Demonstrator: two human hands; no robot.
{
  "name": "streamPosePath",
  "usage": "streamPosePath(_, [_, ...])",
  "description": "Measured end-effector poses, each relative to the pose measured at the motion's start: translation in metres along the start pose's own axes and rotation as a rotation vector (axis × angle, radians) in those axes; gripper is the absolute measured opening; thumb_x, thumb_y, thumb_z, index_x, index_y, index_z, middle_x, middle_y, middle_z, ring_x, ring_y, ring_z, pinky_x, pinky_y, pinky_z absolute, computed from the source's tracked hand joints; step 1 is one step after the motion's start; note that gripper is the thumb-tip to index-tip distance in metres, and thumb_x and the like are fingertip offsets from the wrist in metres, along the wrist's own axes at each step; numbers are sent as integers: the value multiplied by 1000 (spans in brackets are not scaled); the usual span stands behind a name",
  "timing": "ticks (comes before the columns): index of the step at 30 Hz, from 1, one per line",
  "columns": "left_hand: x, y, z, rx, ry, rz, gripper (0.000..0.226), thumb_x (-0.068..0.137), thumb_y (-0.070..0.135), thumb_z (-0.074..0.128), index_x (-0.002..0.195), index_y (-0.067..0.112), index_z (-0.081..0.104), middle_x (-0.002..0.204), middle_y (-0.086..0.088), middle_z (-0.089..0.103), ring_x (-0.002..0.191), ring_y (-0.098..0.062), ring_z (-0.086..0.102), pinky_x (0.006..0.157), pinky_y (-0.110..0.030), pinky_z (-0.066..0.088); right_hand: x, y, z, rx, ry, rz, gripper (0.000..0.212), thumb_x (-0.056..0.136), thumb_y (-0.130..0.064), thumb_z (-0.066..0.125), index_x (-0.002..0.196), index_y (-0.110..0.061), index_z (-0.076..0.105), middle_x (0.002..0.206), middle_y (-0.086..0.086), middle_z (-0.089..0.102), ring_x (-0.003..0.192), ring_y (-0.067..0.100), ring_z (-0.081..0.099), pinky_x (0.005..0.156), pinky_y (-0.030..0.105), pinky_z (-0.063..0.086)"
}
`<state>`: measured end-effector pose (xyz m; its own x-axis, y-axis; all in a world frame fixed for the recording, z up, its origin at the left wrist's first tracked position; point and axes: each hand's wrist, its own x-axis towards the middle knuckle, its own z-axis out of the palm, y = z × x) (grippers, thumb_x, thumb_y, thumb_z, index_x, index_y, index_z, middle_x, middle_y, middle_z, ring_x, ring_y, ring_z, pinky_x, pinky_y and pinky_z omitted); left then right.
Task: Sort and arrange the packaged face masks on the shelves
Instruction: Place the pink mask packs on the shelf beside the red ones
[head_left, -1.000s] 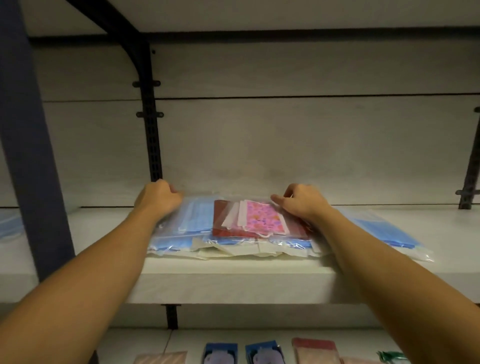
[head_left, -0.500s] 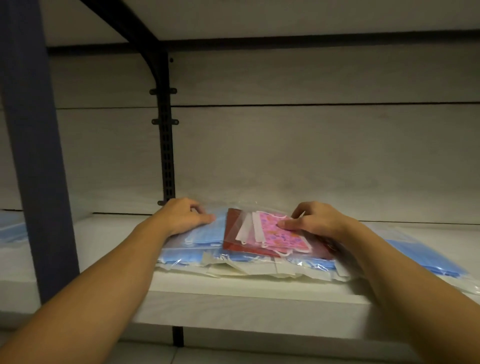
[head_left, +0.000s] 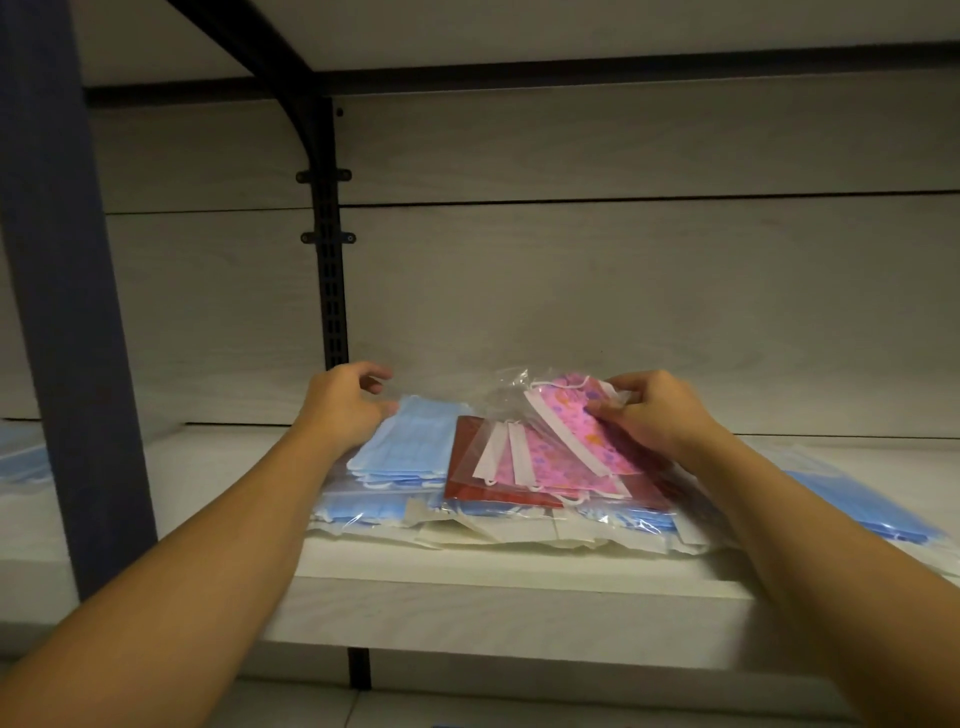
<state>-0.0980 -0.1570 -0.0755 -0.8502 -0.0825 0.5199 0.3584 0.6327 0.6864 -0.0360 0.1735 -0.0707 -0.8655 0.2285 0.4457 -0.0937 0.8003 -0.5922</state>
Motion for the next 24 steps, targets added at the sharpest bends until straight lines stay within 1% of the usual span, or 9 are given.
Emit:
streamPosePath(2, [1,-2,0,-38,39,19,47,86,6,78,130,18,64,114,-3,64,87,-15,57,65,-15,41,0,-1,-1,23,-8,8,44,86,-42,78,124,-24,68,89,3,74,75,18,65,61,23,42])
streamPosePath(6, [4,0,-2,-214,83,-34,65,88,6,74,146,20,48,125,-2,62,90,-12,60,71,-24,50,-4,-5,-1,247,-64,92,59,84,-26,83,133,-15,54,75,3,69,49,11,65,39,17,43])
streamPosePath(10, [1,7,-4,-426,-75,-248,101,77,15,88,158,12,27,148,-5,50,120,-23,58,94,-34,49,-7,-9,-6,488,-97,203,73,81,-6,82,143,-8,44,86,8,65,54,12,64,41,18,48])
streamPosePath(12, [-3,11,-4,-454,-155,-312,107,73,10,90,158,6,25,152,-9,47,129,-26,53,99,-34,46,-7,-8,-7,581,-125,219,76,81,5,79,145,-6,40,76,13,69,50,18,66,41,23,49])
streamPosePath(14, [-7,14,-4,-512,-194,-354,91,71,0,88,148,-2,40,135,-13,61,115,-24,63,90,-30,52,-5,-5,-9,642,-129,245,74,80,9,78,143,-7,42,60,11,67,50,22,65,39,26,49])
streamPosePath(17, [-9,17,-8,-636,-198,-383,51,73,-8,83,121,-7,65,98,-15,74,87,-17,72,63,-18,57,0,-2,-11,701,-133,285,70,77,7,81,138,-8,49,68,13,65,50,20,62,43,26,51])
streamPosePath(20, [-6,15,-8,-594,-189,-375,24,78,-1,81,101,1,76,96,-14,77,90,-21,74,73,-27,61,2,1,-14,698,-155,274,40,78,5,80,115,4,67,74,15,70,56,23,63,56,31,56])
streamPosePath(22, [-4,13,-6,-552,-154,-340,17,83,6,79,99,8,77,98,-10,76,95,-23,72,83,-33,58,1,2,-15,687,-171,261,18,80,5,77,98,7,72,72,15,71,60,24,62,63,33,51])
streamPosePath(24, [0,13,-3,-519,-108,-289,23,89,12,73,112,11,72,106,-7,72,89,-19,67,70,-27,52,0,3,-15,679,-190,256,10,82,6,74,91,4,75,76,16,72,65,25,63,63,32,49])
